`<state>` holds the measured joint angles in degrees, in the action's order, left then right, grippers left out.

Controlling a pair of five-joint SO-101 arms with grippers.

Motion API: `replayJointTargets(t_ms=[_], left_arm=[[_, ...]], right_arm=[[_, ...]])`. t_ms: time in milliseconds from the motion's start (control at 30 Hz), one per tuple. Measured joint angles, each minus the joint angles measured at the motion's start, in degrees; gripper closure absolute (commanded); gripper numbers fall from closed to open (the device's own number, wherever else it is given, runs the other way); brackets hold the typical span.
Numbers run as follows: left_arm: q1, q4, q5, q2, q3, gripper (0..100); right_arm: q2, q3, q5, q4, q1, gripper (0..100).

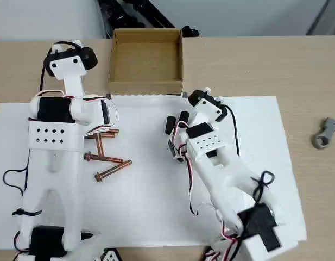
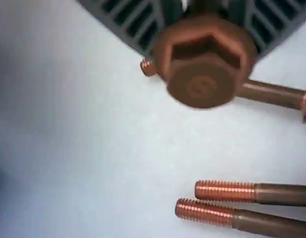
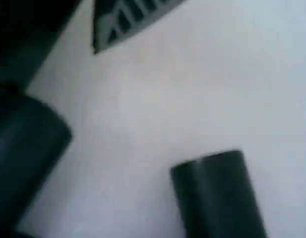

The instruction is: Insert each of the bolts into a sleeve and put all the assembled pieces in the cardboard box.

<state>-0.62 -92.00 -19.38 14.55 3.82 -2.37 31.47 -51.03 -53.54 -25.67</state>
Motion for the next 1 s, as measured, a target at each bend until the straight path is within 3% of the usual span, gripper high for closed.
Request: replayJointTargets(t_ms=[833, 1000], left_arm=[[0.0, 0.0, 0.0, 0.0, 0.0, 100], [0.0, 0.0, 0.0, 0.0, 0.0, 100]], right_arm=[[4.1, -2.4, 3.7, -3.8, -0.7, 72.9], [4.1, -2.4, 3.7, -4.3, -0.3, 86.7]])
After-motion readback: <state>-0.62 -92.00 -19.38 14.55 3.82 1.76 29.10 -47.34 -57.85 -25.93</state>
